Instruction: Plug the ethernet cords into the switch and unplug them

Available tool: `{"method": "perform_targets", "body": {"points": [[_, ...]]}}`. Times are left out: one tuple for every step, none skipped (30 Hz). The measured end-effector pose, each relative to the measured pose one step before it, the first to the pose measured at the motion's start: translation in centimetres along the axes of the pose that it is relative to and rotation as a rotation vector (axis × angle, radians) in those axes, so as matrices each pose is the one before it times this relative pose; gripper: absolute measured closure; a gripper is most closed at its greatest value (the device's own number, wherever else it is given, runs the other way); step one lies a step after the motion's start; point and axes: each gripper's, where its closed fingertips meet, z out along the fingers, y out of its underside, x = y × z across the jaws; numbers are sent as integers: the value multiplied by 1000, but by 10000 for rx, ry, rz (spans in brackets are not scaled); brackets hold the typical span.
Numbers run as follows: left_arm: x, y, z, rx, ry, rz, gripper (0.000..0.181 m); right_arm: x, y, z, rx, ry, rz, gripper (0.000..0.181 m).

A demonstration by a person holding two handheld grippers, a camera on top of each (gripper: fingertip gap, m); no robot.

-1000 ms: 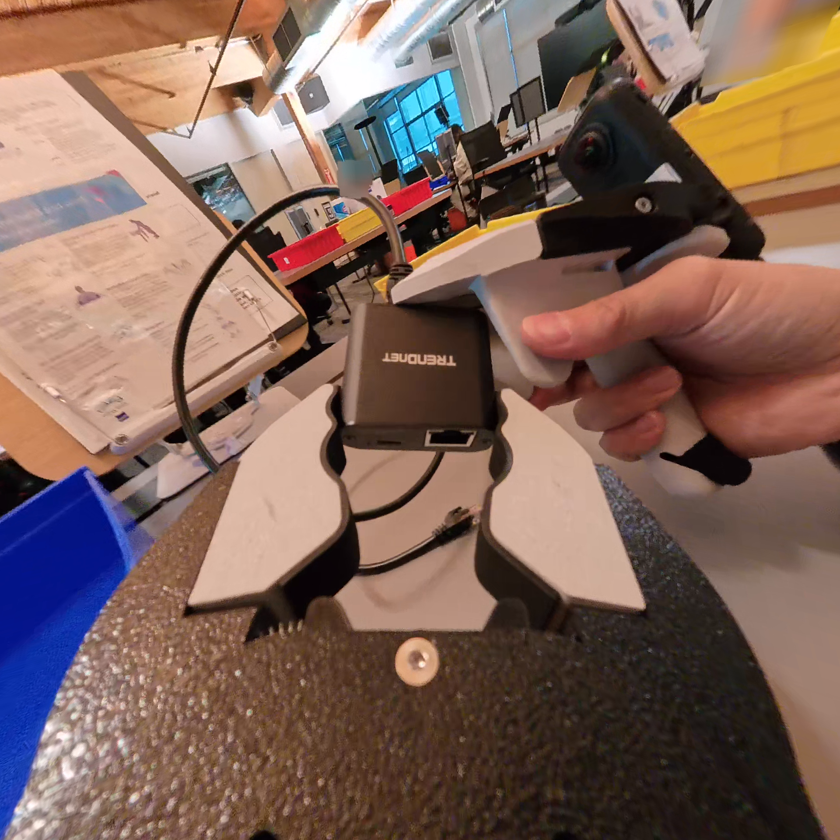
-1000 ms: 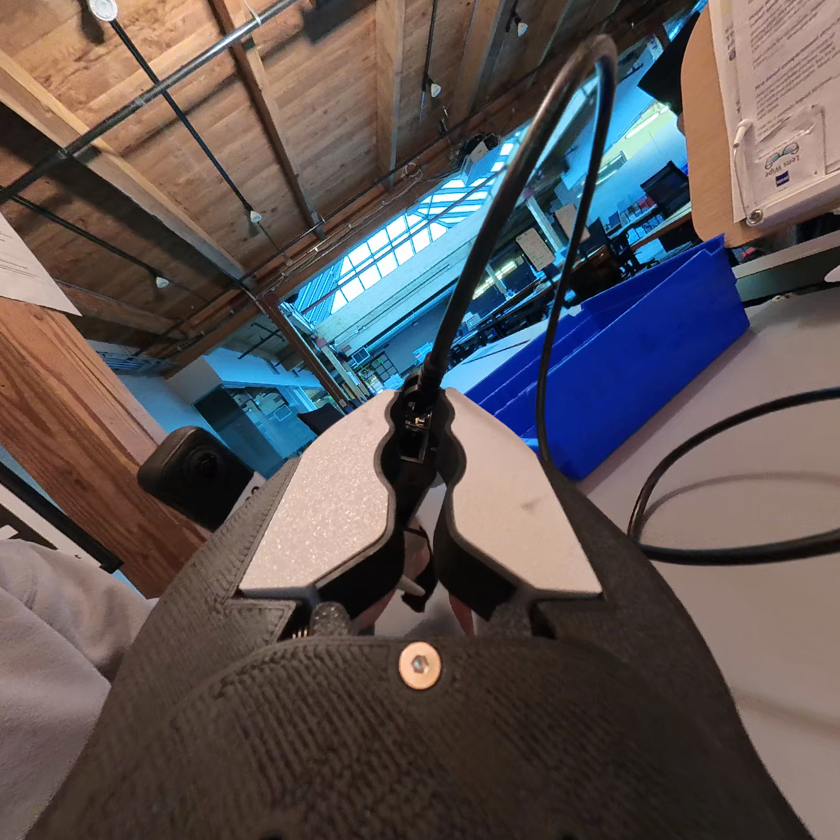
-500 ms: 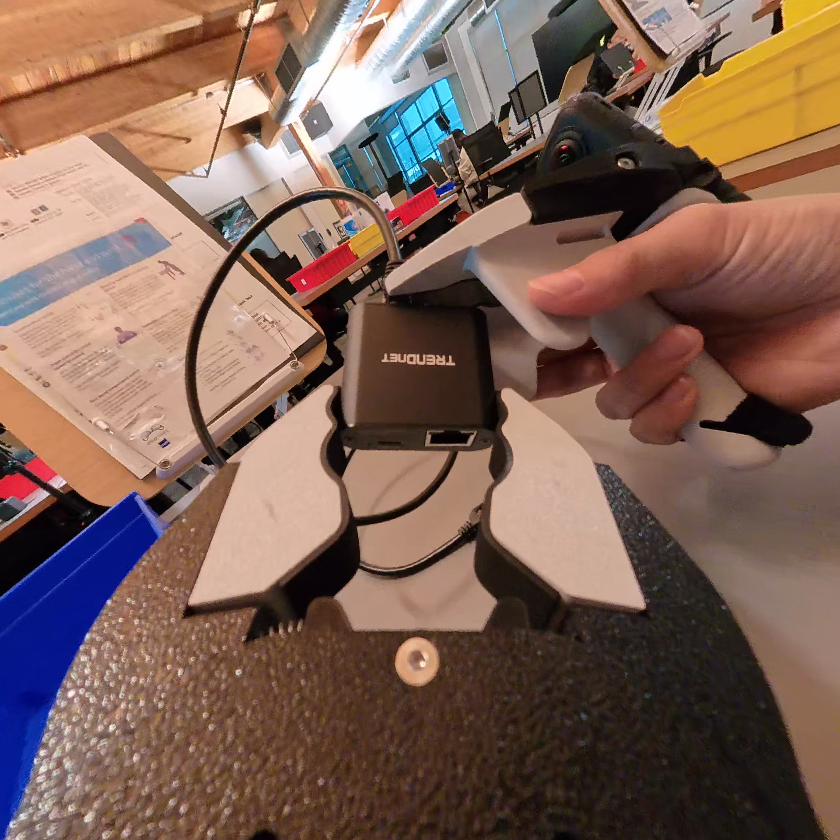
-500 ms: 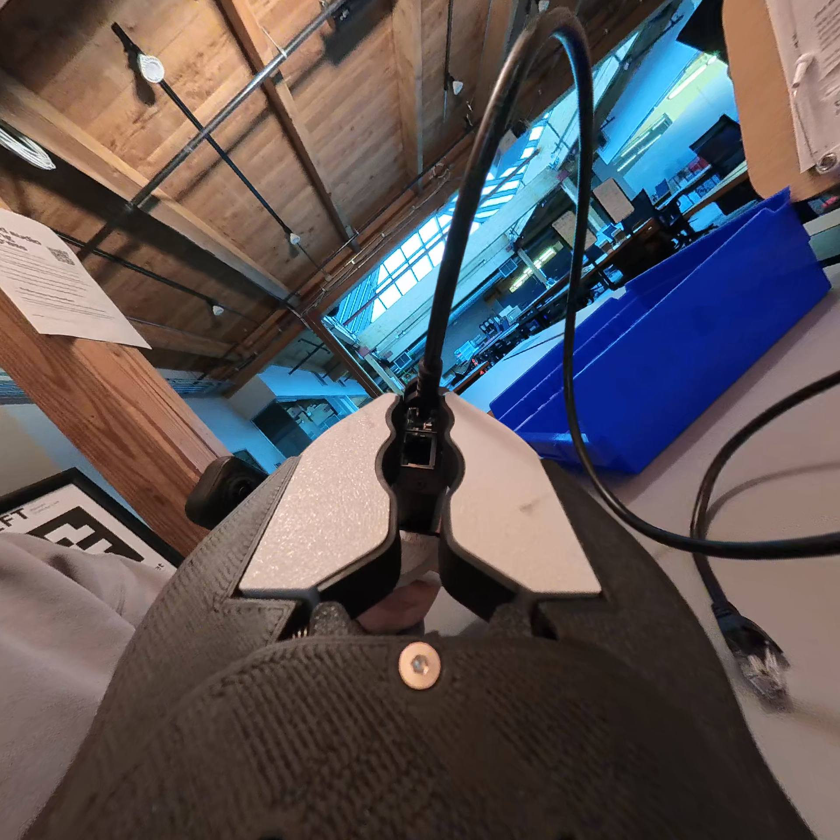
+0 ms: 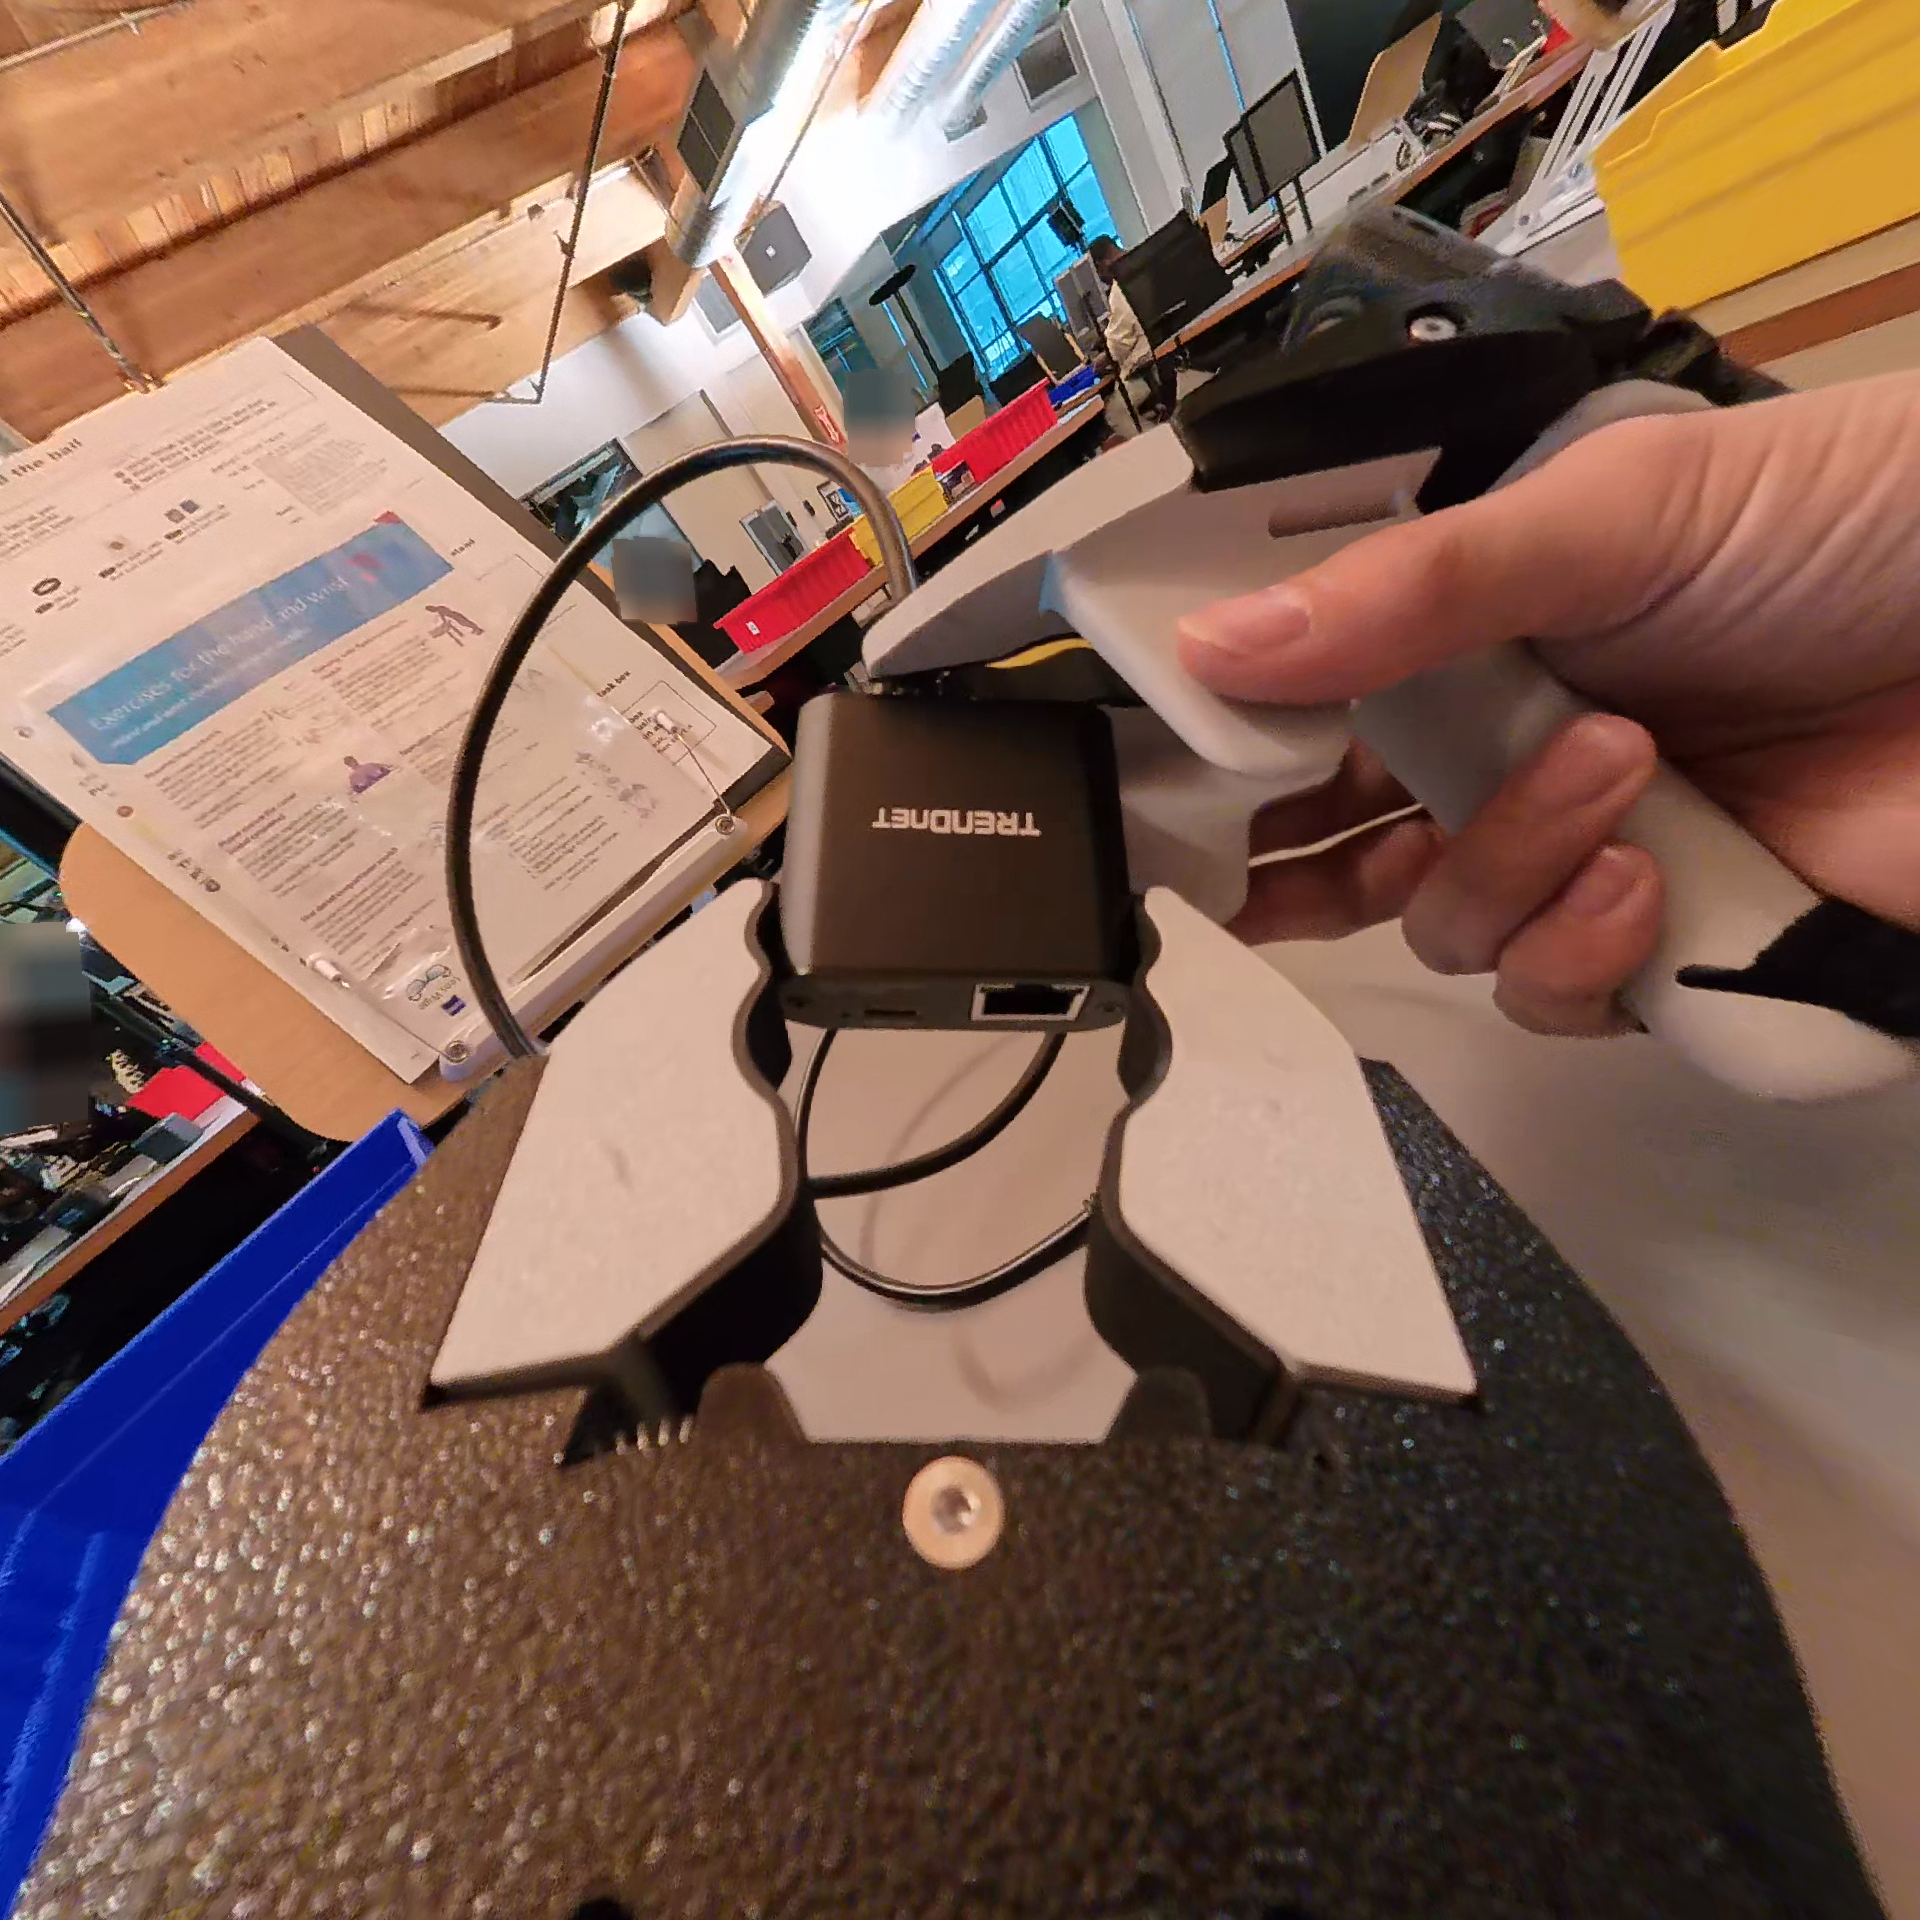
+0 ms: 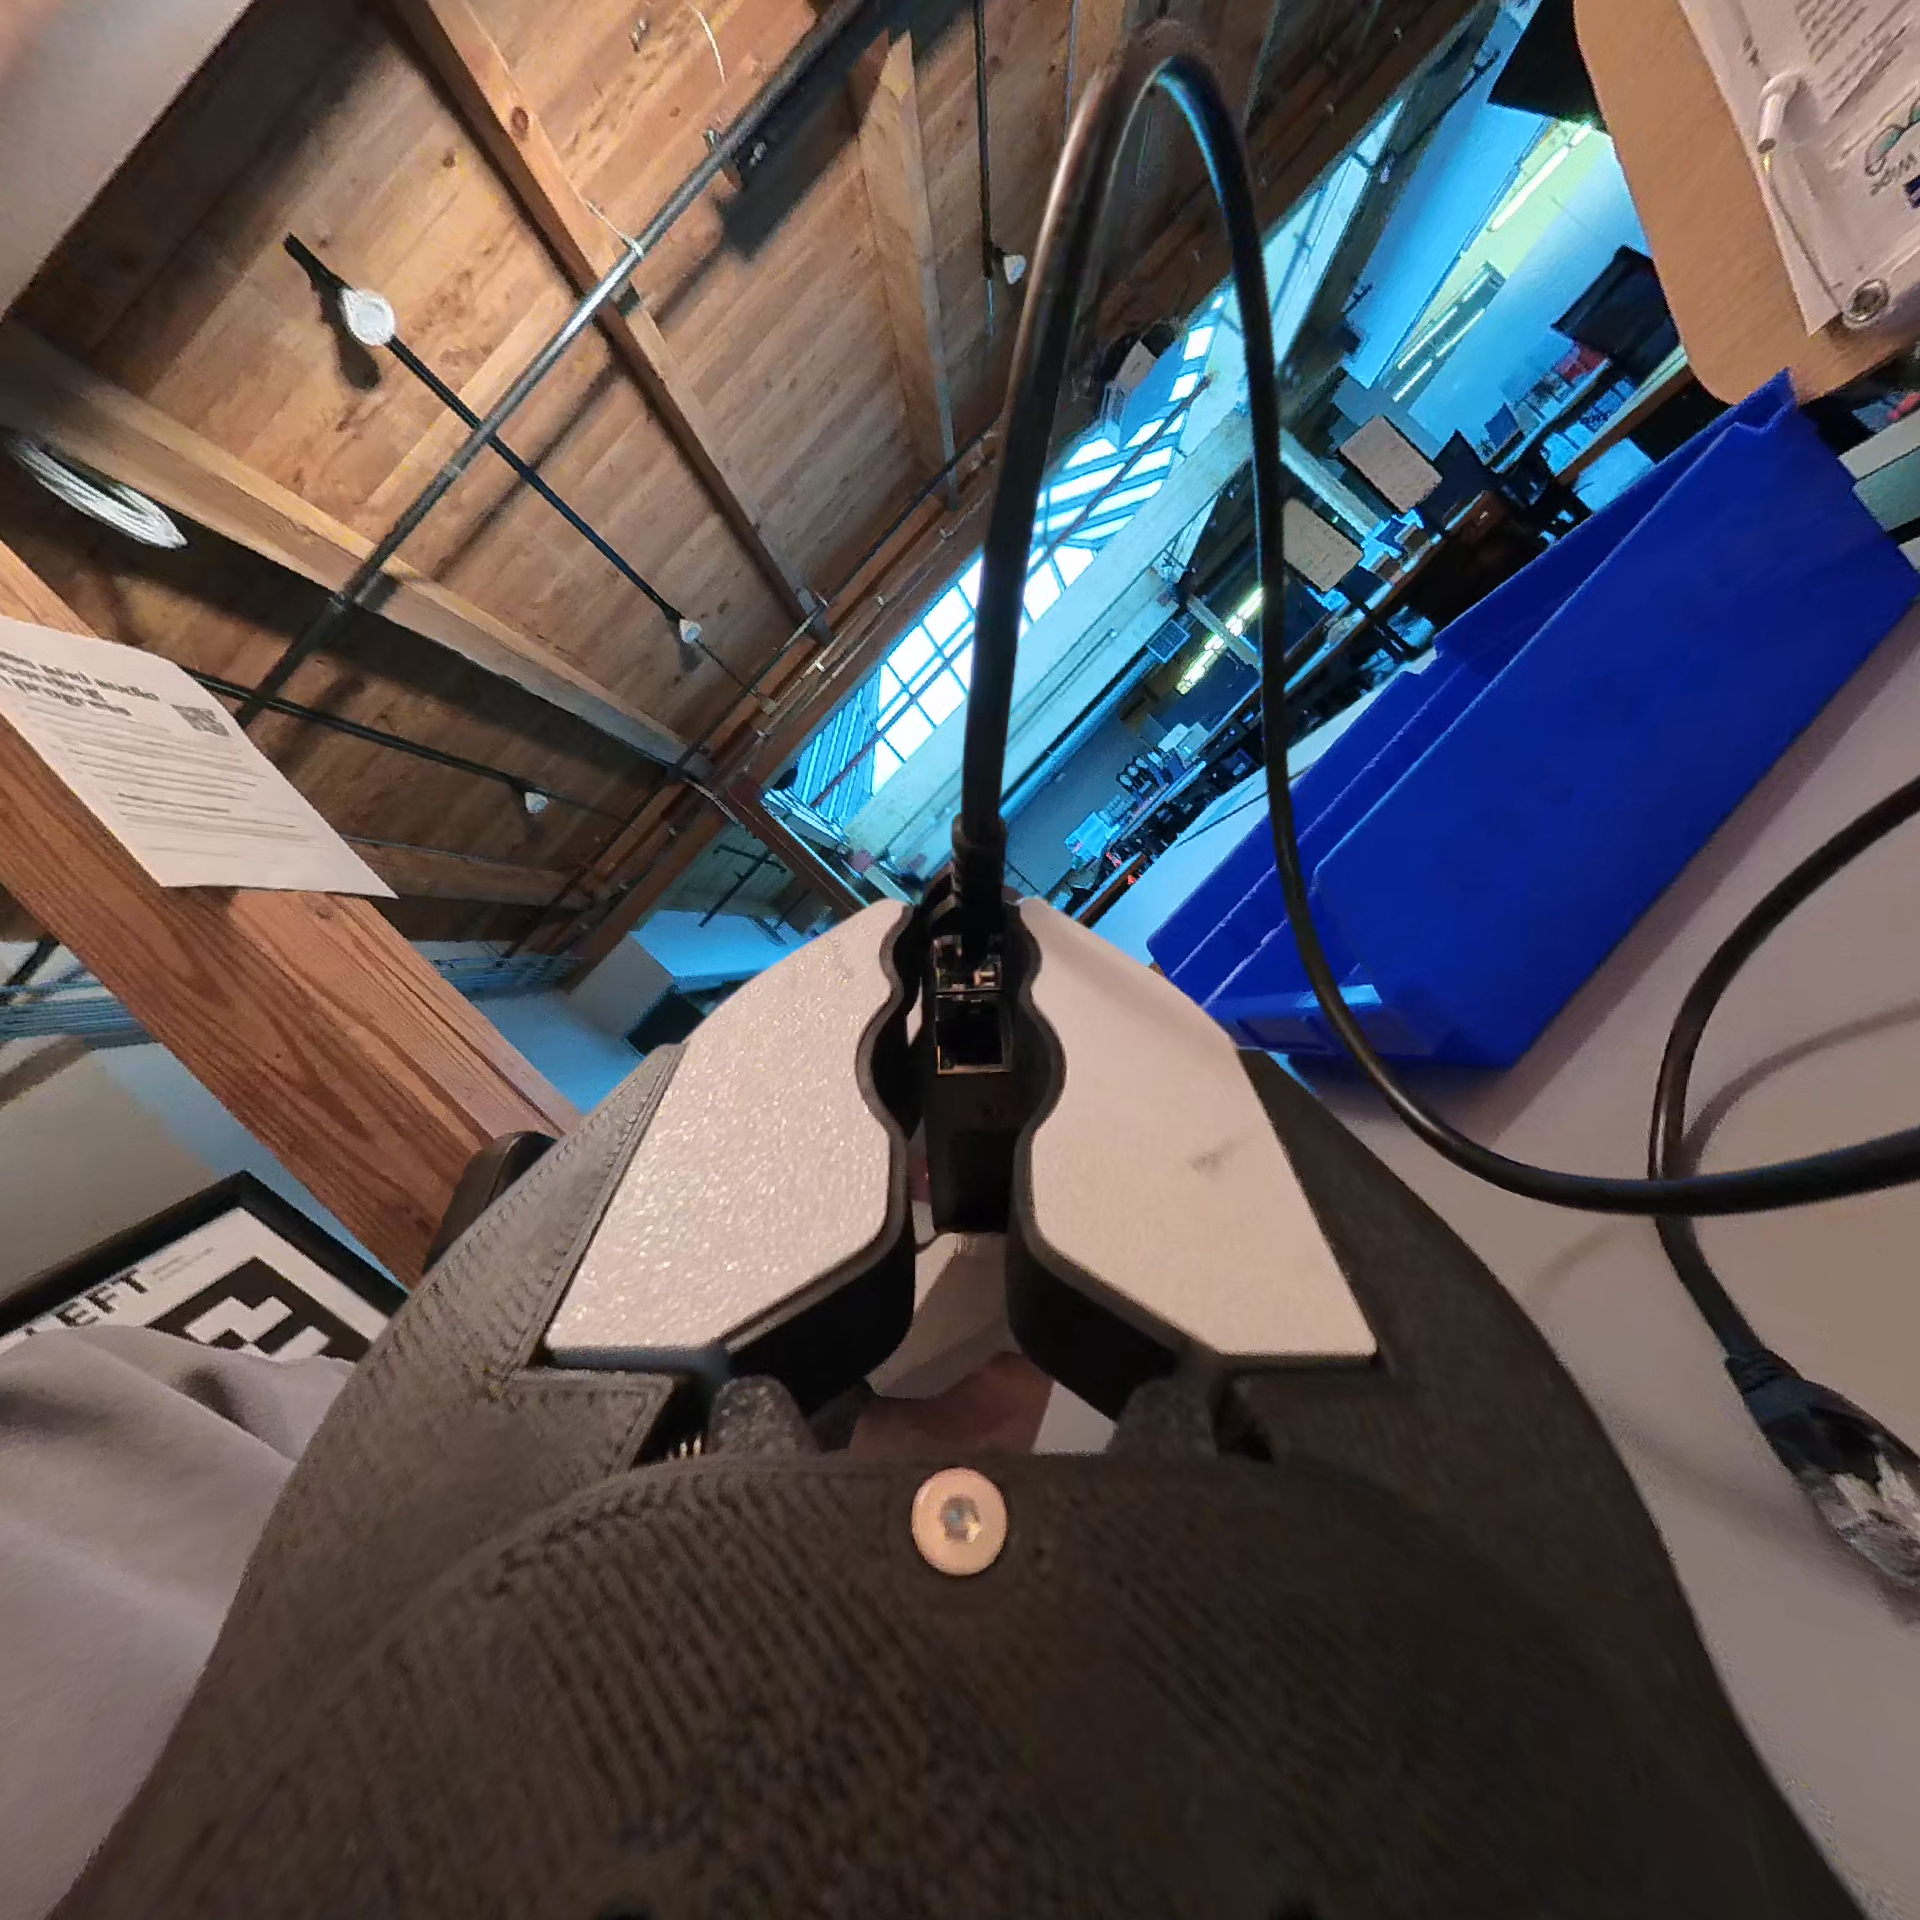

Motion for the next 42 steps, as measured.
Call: {"method": "perform_targets", "body": {"points": [[-89,22,-3,-20,-52,-96,120,72,4,-3,120,-5,115,167],[-102,19,-10,8,-43,-141,120,65,100,30,74,-2,88,168],[-25,-2,-15,34,23,-140,120,2,28,41,117,-40,108,168],[22,38,22,-12,38,-74,120,72,-24,-3,135,20,143,168],[-22,20,-3,3,-27,35,120,83,-6,8,100,42,17,168],[0,19,3,11,-28,11,120,20,8,-2,42,7,-8,168],[46,62,16,-10,10,-52,120,70,9,-21,-14,22,72,168],[51,142,64,-69,-2,-33,120,194,0,-54,-27,122,29,168],[42,95,52,-36,-43,2,120,143,19,-46,-12,102,-177,168],[98,168,72,-98,-14,-7,120,193,32,-86,-23,167,-286,169],[101,175,95,-91,9,-44,120,267,36,-103,1,276,-270,169],[82,42,22,19,-1,-85,120,29,36,-37,-7,96,-239,168],[103,21,25,20,56,-141,120,-10,47,-18,-44,41,-257,168],[143,89,81,-26,148,-219,120,90,35,-79,-60,89,-235,168],[142,-30,63,79,141,-265,120,64,-2,-92,-16,61,-168,168],[96,-47,30,100,69,-242,120,-44,-19,-42,34,2,-173,168],[118,-39,40,88,103,-319,120,15,-16,-37,30,53,-223,169],[94,-94,18,101,98,-348,120,-8,-34,-21,13,36,-196,169],[11,-96,5,85,-6,-134,120,-89,-45,37,-25,-46,-169,169],[-5,-31,4,8,-38,68,120,-93,-23,19,-42,-98,-134,169],[-3,-53,7,-6,3,84,120,-35,-20,-14,-10,-33,-34,169],[-48,-141,-39,33,-77,189,120,-124,-77,-3,68,-116,58,169],[-100,-145,-74,-8,-220,333,120,-178,-67,38,105,-138,130,169],[-92,-167,-65,12,-218,229,120,-196,-59,62,65,-91,85,169],[-45,-293,-80,138,-97,-81,120,-294,-98,86,19,-166,-91,169],[-7,-82,-17,45,-35,-127,120,-163,-67,61,-61,-26,-90,169],[122,-70,-99,110,72,-305,120,-32,-542,-75,258,51,-104,169],[170,290,-74,-16,76,-475,120,137,-1693,-428,736,-72,120,169],[-3,583,28,-162,-98,-70,120,390,-1675,-350,376,46,15,170],[-214,162,16,-9,-242,324,120,285,-173,48,-584,209,-794,169],[175,-385,56,101,145,272,120,77,635,132,-801,242,-983,169],[4,-428,87,-24,89,97,120,-414,347,2,-355,9,-558,169],[-306,-374,3,11,-133,121,120,-718,67,26,-224,-241,-375,169],[-245,-251,-94,56,-76,189,120,1,-266,-100,-206,226,-403,169],[-225,-33,-143,-17,-46,202,120,-180,-593,-188,-218,-40,-331,169],[-334,97,-153,-57,-103,178,120,-204,-818,-340,-307,-162,-35,170],[-367,86,-107,-31,-63,112,120,248,-1453,-749,154,332,-419,169],[-297,41,-63,-12,35,-24,120,96,-1191,-768,-109,185,-581,169],[-433,-15,-80,13,-35,-91,120,128,-1209,-757,-156,178,-387,169],[-523,1,-118,-5,-116,-75,120,223,-1648,-893,232,357,-480,169],[-459,15,-113,-8,-68,-53,120,-54,-1375,-778,-5,96,-486,169],[-384,19,-85,-3,-31,-61,120,-12,-1121,-673,-285,32,-394,169]]}}
